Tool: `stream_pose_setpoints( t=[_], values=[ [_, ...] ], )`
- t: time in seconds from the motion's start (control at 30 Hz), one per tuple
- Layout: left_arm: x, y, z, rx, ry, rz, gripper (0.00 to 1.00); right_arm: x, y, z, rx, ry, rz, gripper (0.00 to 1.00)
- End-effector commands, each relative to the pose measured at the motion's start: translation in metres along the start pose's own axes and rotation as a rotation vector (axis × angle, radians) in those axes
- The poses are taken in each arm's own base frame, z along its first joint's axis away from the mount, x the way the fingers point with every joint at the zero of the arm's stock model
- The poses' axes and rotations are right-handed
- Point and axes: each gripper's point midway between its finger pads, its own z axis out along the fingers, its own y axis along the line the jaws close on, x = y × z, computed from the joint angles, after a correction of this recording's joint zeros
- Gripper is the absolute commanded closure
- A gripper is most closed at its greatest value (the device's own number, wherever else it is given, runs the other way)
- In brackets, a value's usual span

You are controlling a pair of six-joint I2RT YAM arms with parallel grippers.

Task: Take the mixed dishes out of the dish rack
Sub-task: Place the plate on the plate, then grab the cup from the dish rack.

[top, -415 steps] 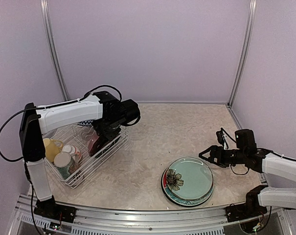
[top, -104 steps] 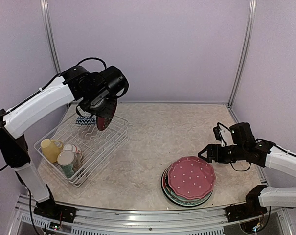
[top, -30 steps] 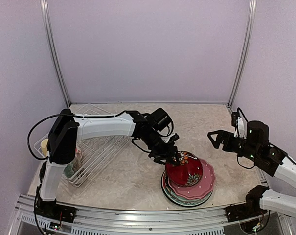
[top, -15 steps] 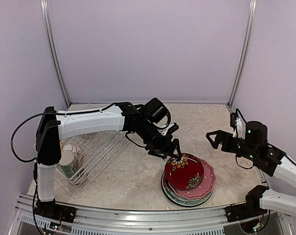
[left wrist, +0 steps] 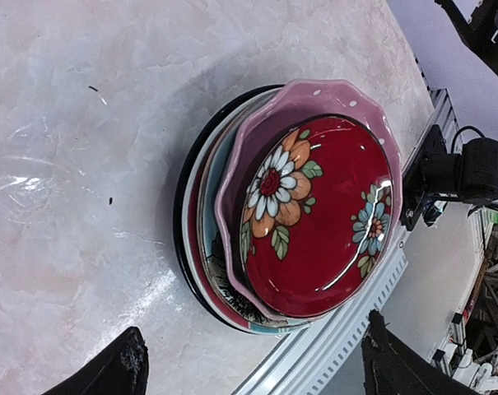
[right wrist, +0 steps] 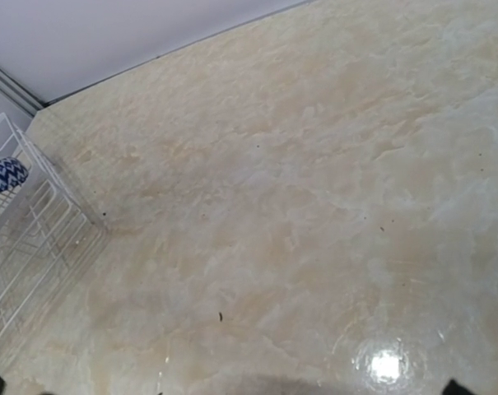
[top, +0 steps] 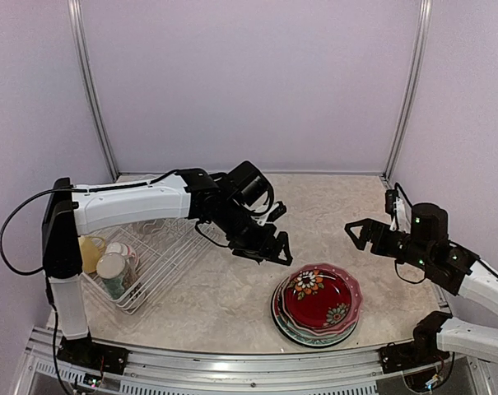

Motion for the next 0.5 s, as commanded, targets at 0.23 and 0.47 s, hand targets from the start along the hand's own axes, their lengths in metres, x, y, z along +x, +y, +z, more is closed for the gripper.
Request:
stream_pose_setpoints(
  t=[0.23,0.47],
  values=[
    [0.012,0.041,-0.085,-0.196,-0.11,-0.068,0.1,-0.004,0.003,0.005,-0.016,-0.001,-0.025,0.0],
    [0.05,0.09,-0.153,-0.385,-0.145,-0.232,0.01,-0.006,0.001,0.012,0.02,0.032,-0.108,0.0]
  ],
)
